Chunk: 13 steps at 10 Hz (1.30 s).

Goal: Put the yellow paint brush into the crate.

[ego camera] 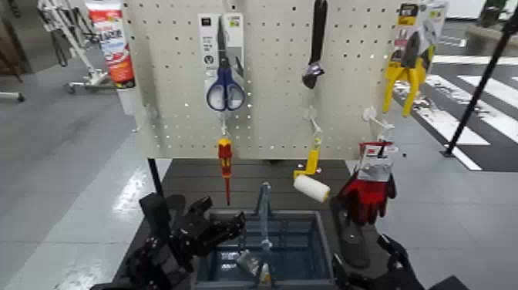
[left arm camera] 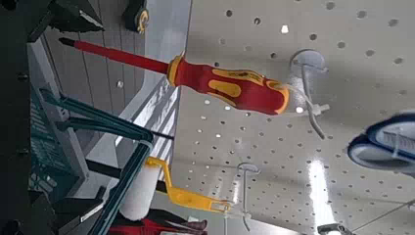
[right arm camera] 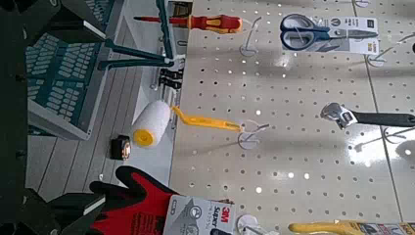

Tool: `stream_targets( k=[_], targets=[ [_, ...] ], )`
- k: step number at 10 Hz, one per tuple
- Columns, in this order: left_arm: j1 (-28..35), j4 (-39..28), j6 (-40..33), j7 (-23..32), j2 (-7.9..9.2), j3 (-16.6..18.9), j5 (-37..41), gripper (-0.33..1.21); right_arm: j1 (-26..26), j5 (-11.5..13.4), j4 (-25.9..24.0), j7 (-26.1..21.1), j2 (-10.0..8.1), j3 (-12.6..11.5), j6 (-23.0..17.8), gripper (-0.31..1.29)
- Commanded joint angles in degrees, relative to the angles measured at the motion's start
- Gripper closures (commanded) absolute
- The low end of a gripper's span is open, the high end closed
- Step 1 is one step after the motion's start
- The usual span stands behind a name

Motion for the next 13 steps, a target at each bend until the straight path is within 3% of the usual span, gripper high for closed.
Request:
stream_targets(
  k=[1,5,10,13],
  targets=[
    [6.61,-7.35,-2.65,4.36,-2.28,2.53,-9.50,-0.16,0.34,-0.26,-0.52,0.65,-0.56,-0.38,-0.13,0.15],
    [17.42,-13.50,-10.21,12.62,-6.15,4.29,-15.74,-0.14,2.71,0.44,-2.63,-0.75,0.06,-2.05,-1.10,0.15],
    [21.37,-16.14,-13.55,14.65,-7.73,3.94,-18.12,-0.13,4.03,1.41,-4.57,-2.69,-0.38,-2.22,0.57,0.15],
    [21.20,-16.05,-13.46,14.56,-7.47,3.76,-18.12,-0.13,4.38,2.29,-5.36,-4.09,-0.29,-2.05,1.54,0.15]
  ],
)
